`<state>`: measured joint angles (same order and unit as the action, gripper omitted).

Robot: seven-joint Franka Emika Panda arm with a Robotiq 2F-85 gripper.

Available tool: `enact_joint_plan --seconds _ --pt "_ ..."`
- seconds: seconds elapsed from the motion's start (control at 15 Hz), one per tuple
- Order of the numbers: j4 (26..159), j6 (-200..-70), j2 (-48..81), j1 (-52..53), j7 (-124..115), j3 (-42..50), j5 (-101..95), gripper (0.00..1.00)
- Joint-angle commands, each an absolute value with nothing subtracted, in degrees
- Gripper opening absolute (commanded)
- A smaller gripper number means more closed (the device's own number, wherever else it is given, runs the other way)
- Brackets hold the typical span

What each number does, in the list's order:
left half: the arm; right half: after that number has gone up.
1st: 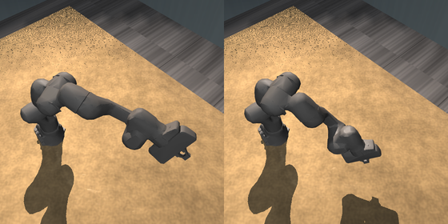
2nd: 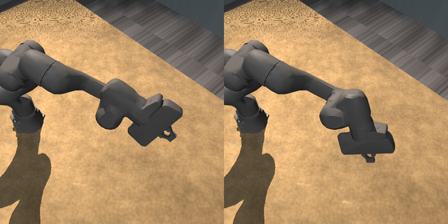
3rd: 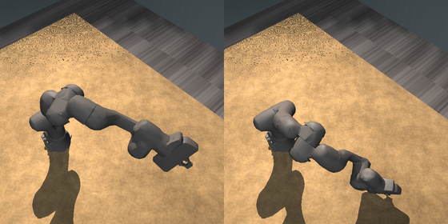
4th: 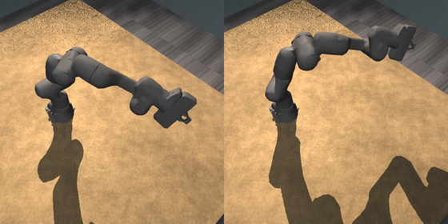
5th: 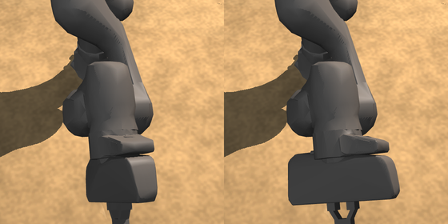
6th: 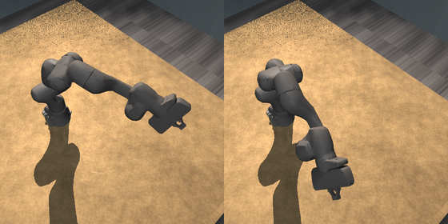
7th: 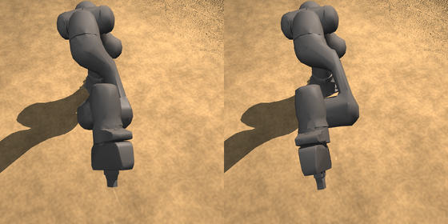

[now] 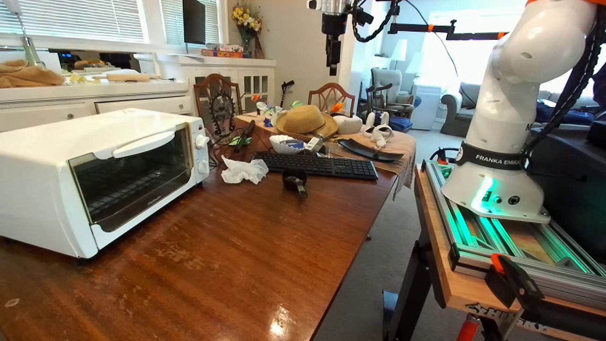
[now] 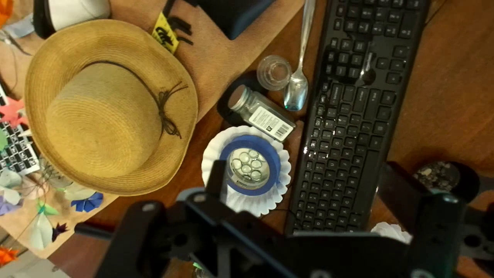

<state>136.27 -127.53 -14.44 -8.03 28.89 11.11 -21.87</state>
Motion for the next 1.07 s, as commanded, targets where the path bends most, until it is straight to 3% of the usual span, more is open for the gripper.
enact_joint_plan --seconds 0.0,0.53,1.0 --pt "134.1 -126.9 -12.0 -7.8 37.2 11.4 -25.8 1.0" --pt "135.1 -128.6 -4.8 -4.5 44.7 5.7 -31.3 1.0" --pt "133.4 -133.9 3.2 0.5 21.9 -1.0 -28.1 1.0"
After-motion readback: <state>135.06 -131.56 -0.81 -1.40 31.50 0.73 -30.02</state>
